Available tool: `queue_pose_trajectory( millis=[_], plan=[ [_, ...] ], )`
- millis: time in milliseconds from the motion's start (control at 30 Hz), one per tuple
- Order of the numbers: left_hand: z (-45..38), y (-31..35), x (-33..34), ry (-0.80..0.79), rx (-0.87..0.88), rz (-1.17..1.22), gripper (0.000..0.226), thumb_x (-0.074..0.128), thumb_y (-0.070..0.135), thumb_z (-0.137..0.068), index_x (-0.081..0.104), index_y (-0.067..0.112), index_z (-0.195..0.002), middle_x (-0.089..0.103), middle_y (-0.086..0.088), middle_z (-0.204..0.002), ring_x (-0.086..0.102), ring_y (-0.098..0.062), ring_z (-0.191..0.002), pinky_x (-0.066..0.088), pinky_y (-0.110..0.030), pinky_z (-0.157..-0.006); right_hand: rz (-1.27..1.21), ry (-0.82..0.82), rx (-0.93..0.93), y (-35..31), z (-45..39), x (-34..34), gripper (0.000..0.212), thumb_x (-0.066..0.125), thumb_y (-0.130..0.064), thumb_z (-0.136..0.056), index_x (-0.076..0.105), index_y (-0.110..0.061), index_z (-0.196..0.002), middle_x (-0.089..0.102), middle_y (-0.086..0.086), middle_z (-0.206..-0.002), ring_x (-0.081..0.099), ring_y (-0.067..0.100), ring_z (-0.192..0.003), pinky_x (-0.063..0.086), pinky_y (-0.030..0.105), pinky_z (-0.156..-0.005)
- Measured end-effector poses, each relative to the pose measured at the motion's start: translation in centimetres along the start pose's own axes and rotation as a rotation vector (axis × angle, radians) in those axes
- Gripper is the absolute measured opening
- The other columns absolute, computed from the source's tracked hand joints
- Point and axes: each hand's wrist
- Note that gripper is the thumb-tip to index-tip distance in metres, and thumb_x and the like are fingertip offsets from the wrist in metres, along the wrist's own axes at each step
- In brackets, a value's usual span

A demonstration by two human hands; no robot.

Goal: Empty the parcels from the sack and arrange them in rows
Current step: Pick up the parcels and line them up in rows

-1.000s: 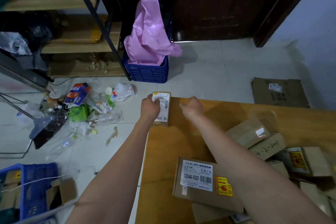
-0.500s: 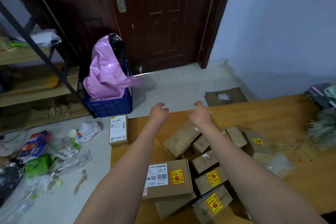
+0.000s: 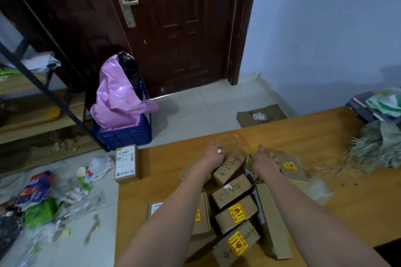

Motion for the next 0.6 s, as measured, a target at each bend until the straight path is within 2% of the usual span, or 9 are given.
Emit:
queue_pose_trajectory(
  millis=[133,200,267,300,333,367,467,500,600],
  plan=[
    [0.2,-0.3,-0.9,0.009,-0.037,0.028,0.039,0.05,0.02,-0.099,0.051,0.021,-0.138,0.051,-0.009,-0.143,0.051,-0.027,-0.126,0.043,-0.037,-0.104,-0.019,0.022,-0.04,0.4,-0.7,0.0,0.078,0.054,-0.005,-0.091,0.012,-0.018,-0.155,0.041,0.027,-0.141,0.044,0.042,-0.129,0.043,0.052,-0.104],
    [0.4,-0.5,-1.5,0.007,-0.046,0.032,0.041,0.051,0.017,-0.099,0.048,0.02,-0.14,0.054,-0.01,-0.14,0.053,-0.026,-0.122,0.044,-0.033,-0.094,0.006,0.058,-0.056,0.3,-0.8,-0.6,0.076,0.056,-0.005,-0.088,0.017,-0.017,-0.153,0.051,0.024,-0.132,0.052,0.039,-0.121,0.05,0.047,-0.096],
    [0.5,-0.6,-2.1,0.018,-0.041,0.032,0.042,0.05,0.015,-0.099,0.047,0.021,-0.141,0.058,-0.009,-0.13,0.059,-0.024,-0.109,0.045,-0.031,-0.083,0.04,0.065,-0.064,-0.1,-0.8,-1.8,0.075,0.056,-0.008,-0.089,0.019,-0.019,-0.153,0.056,0.02,-0.127,0.056,0.037,-0.115,0.052,0.042,-0.087],
    [0.5,-0.8,-2.3,0.027,-0.03,0.025,0.044,0.05,0.014,-0.098,0.046,0.022,-0.141,0.061,-0.007,-0.12,0.061,-0.021,-0.095,0.046,-0.031,-0.077,0.045,0.069,-0.066,-0.4,-0.7,-2.6,0.073,0.056,-0.01,-0.09,0.02,-0.02,-0.152,0.058,0.018,-0.124,0.057,0.035,-0.113,0.051,0.04,-0.084],
    [0.5,-0.8,-2.6,0.036,-0.016,0.019,0.046,0.051,0.013,-0.097,0.046,0.022,-0.141,0.062,-0.004,-0.111,0.06,-0.018,-0.082,0.047,-0.03,-0.073,0.042,0.076,-0.061,-0.8,-0.6,-3.5,0.07,0.057,-0.014,-0.09,0.024,-0.021,-0.151,0.059,0.015,-0.123,0.057,0.034,-0.113,0.051,0.04,-0.083],
    [0.5,-0.7,-2.8,0.036,-0.002,0.016,0.048,0.053,0.012,-0.096,0.045,0.022,-0.142,0.061,-0.004,-0.109,0.058,-0.016,-0.078,0.047,-0.03,-0.073,0.036,0.088,-0.057,-1.2,-0.4,-4.3,0.067,0.058,-0.018,-0.089,0.028,-0.021,-0.149,0.06,0.014,-0.123,0.058,0.033,-0.113,0.051,0.039,-0.084],
    [0.8,-0.2,-3.6,0.014,0.05,0.027,0.059,0.064,0.012,-0.091,0.043,0.026,-0.144,0.053,-0.006,-0.135,0.057,-0.022,-0.112,0.048,-0.032,-0.092,0.009,0.127,-0.061,-2.9,0.1,-7.1,0.065,0.06,-0.033,-0.082,0.04,-0.017,-0.141,0.057,0.012,-0.129,0.056,0.033,-0.118,0.05,0.039,-0.088],
    [0.9,0.0,-3.8,0.006,0.077,0.029,0.063,0.067,0.012,-0.088,0.043,0.028,-0.144,0.051,-0.004,-0.139,0.055,-0.022,-0.117,0.047,-0.032,-0.095,0.008,0.131,-0.085,-3.7,0.5,-8.2,0.065,0.059,-0.035,-0.082,0.04,-0.013,-0.141,0.055,0.013,-0.133,0.055,0.034,-0.121,0.049,0.039,-0.09],
    [1.1,0.6,-4.7,-0.025,0.186,-0.004,0.078,0.078,0.017,-0.08,0.04,0.034,-0.146,0.046,0.002,-0.146,0.053,-0.019,-0.118,0.047,-0.032,-0.096,0.03,0.09,-0.177,-6.9,2.3,-11.1,0.063,0.053,-0.036,-0.088,0.043,-0.004,-0.142,0.049,0.014,-0.138,0.056,0.034,-0.121,0.05,0.038,-0.09]
  ],
)
Point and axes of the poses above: each hand's wrist, its own z-axis away from the middle knuckle, its own x-axis out of the palm, y = z × x
